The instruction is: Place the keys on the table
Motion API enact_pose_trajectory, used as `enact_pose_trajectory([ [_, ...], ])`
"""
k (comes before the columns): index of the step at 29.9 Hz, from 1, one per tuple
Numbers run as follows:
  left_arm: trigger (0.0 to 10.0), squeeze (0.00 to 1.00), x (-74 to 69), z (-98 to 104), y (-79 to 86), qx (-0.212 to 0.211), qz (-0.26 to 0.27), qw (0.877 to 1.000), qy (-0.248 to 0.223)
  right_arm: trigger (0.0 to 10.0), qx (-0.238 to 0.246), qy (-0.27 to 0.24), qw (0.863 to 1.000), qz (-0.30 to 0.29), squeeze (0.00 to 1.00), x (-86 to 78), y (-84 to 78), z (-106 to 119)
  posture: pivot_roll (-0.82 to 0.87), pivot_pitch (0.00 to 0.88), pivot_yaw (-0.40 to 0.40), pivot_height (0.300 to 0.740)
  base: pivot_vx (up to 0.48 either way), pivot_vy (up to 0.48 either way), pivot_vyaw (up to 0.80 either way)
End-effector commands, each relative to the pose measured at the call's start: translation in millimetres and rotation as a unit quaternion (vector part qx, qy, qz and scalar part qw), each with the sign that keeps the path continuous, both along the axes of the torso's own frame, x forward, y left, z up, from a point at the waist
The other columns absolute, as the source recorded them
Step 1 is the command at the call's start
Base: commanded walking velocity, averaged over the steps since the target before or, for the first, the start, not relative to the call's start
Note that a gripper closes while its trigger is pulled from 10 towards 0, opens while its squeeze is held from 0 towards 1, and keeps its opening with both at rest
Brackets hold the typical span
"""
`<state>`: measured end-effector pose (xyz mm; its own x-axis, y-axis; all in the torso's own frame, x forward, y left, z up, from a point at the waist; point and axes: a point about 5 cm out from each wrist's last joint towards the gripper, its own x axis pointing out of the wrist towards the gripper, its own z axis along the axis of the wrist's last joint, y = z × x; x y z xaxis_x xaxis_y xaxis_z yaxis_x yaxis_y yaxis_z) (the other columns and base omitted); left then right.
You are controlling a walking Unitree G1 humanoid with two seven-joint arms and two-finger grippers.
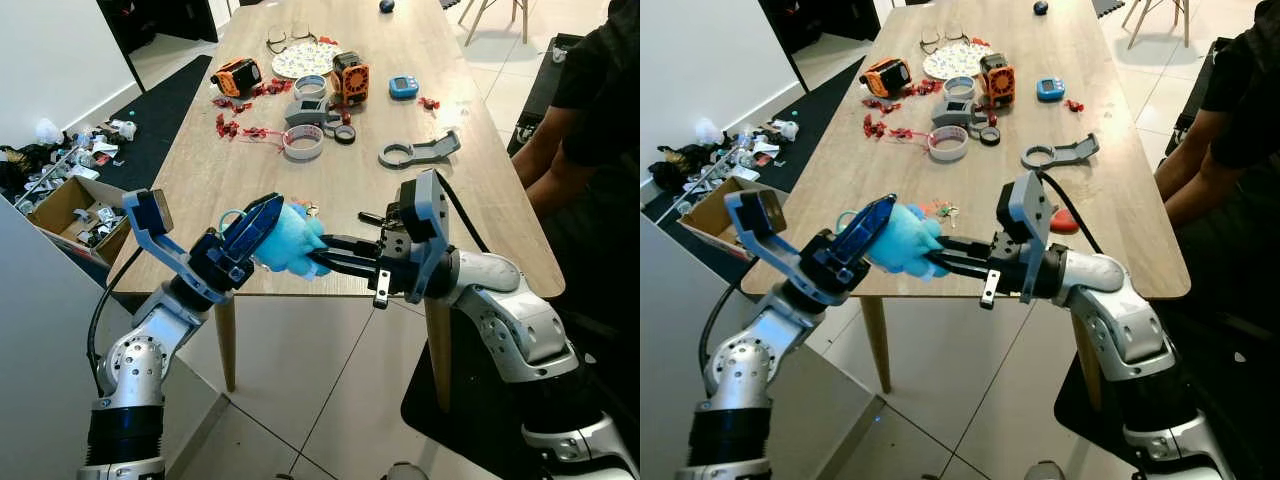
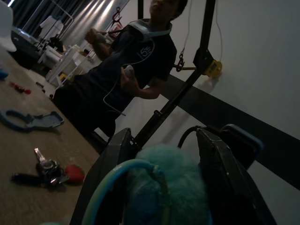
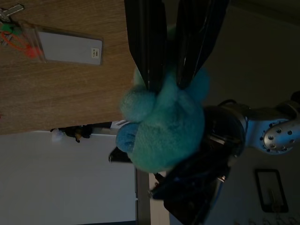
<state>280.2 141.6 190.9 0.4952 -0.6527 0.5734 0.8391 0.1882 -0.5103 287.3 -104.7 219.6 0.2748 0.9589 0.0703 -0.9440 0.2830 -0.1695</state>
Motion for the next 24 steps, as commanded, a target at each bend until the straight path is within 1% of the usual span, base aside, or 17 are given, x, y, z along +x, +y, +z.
enact_pose_trajectory([
  [1, 10.0, 0.0, 3.7, -10, 1.5, 0.011, 0.018, 0.999, 0.024, 0.0, 0.004, -0.004, 1.0, 0.007, 0.0, -0.8, 4.2, 0, -0.1, 0.136, 0.124, 0.74, 0.0, 0.0, 0.0],
  [2, 10.0, 0.0, 5.4, -12, 3.0, 0.014, 0.028, 0.999, 0.031, 0.0, 0.005, -0.004, 1.0, 0.006, 0.0, -0.7, 4.1, 1, -0.1, 0.136, 0.124, 0.74, 0.0, 0.0, 0.0],
  [3, 10.0, 0.76, 6.7, -14, 4.9, 0.012, 0.035, 0.999, 0.037, 0.0, 0.007, -0.005, 1.0, 0.005, 0.0, -0.5, 3.9, 1, -0.1, 0.136, 0.124, 0.74, 0.0, 0.0, 0.0],
  [6, 10.0, 0.76, 7.4, -14, 6.0, 0.01, 0.038, 0.998, 0.04, 0.0, 0.008, -0.005, 1.0, 0.005, 0.0, -0.5, 3.8, 1, -0.1, 0.136, 0.124, 0.74, 0.0, 0.0, 0.0],
  [7, 10.0, 1.0, 7.5, -15, 6.7, 0.012, 0.042, 0.998, 0.04, 0.0, 0.011, -0.009, 1.0, 0.004, 0.0, -0.6, 3.5, 3, -0.1, 0.136, 0.124, 0.74, 0.0, 0.0, 0.0],
  [8, 10.0, 1.0, 7.5, -15, 6.7, 0.012, 0.042, 0.998, 0.04, 0.0, 0.011, -0.009, 1.0, 0.004, 0.0, -0.6, 3.5, 3, -0.1, 0.136, 0.124, 0.74, 0.0, 0.0, 0.0],
  [9, 10.0, 0.0, 8.5, -15, 7.1, 0.015, 0.045, 0.998, 0.043, 0.0, 0.018, -0.018, 1.0, 0.002, 0.0, -0.6, 2.8, 6, -0.1, 0.136, 0.124, 0.74, 0.0, 0.0, 0.0],
  [16, 10.0, 0.0, 6.5, -19, 5.3, 0.026, 0.03, 0.998, 0.044, 0.0, 0.036, -0.035, 0.999, -0.009, 0.0, 1.9, 1.1, 15, -0.1, 0.139, 0.125, 0.74, 0.0, 0.0, 0.0],
  [17, 10.0, 0.0, -2.7, -25, 0.5, 0.05, -0.008, 0.998, 0.037, 0.0, 0.047, -0.051, 0.997, -0.027, 0.0, 5.7, -2.2, 22, -0.1, 0.139, 0.125, 0.74, 0.0, 0.0, 0.0],
  [18, 10.0, 0.0, -5.5, -27, -0.8, 0.057, -0.02, 0.998, 0.036, 0.0, 0.049, -0.056, 0.997, -0.032, 0.0, 6.8, -3.3, 24, -0.1, 0.139, 0.125, 0.74, 0.0, 0.0, 0.0],
  [20, 10.0, 0.0, -7.5, -29, -0.8, 0.063, -0.022, 0.997, 0.038, 0.0, 0.052, -0.061, 0.996, -0.039, 0.0, 8.2, -5.1, 26, -0.1, 0.139, 0.124, 0.74, 0.0, 0.0, 0.0],
  [24, 10.0, 0.0, -6.2, -33, 3.0, 0.058, -0.01, 0.997, 0.051, 0.0, 0.057, -0.07, 0.995, -0.049, 0.0, 9.9, -10.4, 32, -0.1, 0.139, 0.123, 0.74, 0.0, 0.0, 0.0],
])
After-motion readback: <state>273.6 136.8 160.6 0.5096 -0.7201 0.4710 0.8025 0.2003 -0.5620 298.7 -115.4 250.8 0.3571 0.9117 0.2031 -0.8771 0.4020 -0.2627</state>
